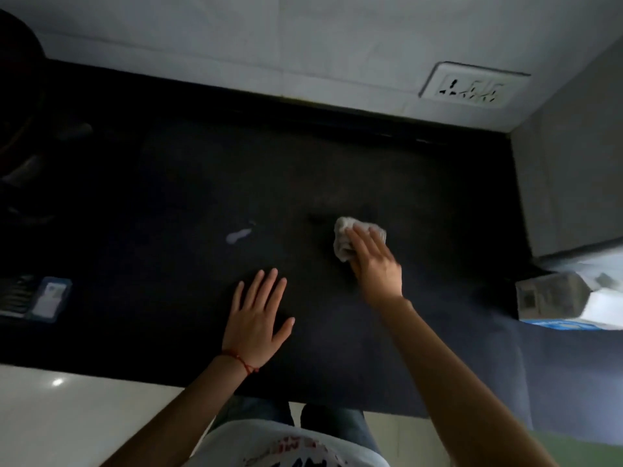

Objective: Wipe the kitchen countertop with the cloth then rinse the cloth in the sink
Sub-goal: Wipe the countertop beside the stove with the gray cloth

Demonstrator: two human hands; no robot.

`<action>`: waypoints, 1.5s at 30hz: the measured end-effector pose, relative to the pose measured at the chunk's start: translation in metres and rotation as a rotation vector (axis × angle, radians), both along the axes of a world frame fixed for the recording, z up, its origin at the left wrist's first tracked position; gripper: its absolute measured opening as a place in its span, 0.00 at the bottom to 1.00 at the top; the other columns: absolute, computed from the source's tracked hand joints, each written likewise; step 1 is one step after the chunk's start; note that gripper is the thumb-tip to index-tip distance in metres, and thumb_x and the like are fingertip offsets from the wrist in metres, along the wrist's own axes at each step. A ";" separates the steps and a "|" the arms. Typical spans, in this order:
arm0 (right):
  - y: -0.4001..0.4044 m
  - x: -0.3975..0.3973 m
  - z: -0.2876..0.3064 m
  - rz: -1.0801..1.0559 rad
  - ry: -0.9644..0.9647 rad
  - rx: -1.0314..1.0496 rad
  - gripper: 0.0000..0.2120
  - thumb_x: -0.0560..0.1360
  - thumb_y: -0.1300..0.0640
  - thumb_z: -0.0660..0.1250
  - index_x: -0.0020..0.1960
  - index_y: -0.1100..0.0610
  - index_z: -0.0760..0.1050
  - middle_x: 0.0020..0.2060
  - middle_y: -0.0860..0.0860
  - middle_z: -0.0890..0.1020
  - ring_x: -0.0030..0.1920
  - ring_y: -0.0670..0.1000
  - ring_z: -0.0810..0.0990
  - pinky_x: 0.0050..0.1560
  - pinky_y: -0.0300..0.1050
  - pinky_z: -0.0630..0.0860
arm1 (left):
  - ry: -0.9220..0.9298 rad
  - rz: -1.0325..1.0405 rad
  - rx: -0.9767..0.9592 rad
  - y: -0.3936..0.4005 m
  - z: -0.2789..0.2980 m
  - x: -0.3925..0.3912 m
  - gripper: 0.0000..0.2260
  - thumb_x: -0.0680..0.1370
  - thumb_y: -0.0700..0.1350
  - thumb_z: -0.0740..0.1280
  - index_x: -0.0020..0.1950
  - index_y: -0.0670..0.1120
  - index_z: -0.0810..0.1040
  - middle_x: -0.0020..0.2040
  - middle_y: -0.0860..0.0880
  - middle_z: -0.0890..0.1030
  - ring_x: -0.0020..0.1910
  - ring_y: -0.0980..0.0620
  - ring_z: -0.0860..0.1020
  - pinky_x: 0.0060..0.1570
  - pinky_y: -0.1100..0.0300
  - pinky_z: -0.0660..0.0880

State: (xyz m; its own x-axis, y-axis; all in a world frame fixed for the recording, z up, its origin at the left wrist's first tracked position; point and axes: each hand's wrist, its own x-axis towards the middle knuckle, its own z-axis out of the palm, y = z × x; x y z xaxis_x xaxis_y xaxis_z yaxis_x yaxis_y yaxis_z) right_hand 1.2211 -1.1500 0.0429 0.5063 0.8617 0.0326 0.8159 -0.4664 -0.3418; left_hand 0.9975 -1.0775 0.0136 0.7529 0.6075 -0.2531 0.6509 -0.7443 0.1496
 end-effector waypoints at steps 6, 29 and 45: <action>0.012 -0.010 -0.011 0.097 -0.036 0.096 0.21 0.70 0.62 0.65 0.63 0.57 0.72 0.61 0.56 0.79 0.62 0.61 0.76 0.49 0.52 0.80 | -0.003 -0.011 0.040 0.000 -0.002 0.000 0.30 0.72 0.60 0.55 0.71 0.47 0.63 0.73 0.45 0.67 0.72 0.47 0.59 0.69 0.45 0.57; 0.037 -0.023 -0.015 0.179 -0.053 0.173 0.20 0.70 0.64 0.58 0.60 0.58 0.75 0.59 0.57 0.80 0.60 0.62 0.78 0.42 0.51 0.82 | -0.179 0.057 -0.014 0.001 -0.003 -0.002 0.29 0.72 0.58 0.59 0.69 0.46 0.65 0.71 0.43 0.68 0.72 0.46 0.60 0.68 0.41 0.63; 0.084 -0.101 -0.021 0.726 -0.012 0.160 0.21 0.69 0.64 0.61 0.61 0.56 0.72 0.59 0.56 0.81 0.60 0.60 0.78 0.39 0.46 0.82 | 0.004 0.453 0.071 0.065 -0.002 -0.101 0.28 0.75 0.58 0.50 0.72 0.45 0.62 0.73 0.42 0.66 0.72 0.41 0.63 0.68 0.39 0.59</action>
State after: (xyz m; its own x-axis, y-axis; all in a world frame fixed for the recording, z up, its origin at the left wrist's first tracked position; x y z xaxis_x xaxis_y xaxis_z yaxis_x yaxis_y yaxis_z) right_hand 1.1202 -1.0659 0.0215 -0.1901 0.9636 0.1878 0.9040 0.2464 -0.3494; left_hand 0.8962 -1.0128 0.0113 0.4069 0.8912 -0.2008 0.9134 -0.3933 0.1054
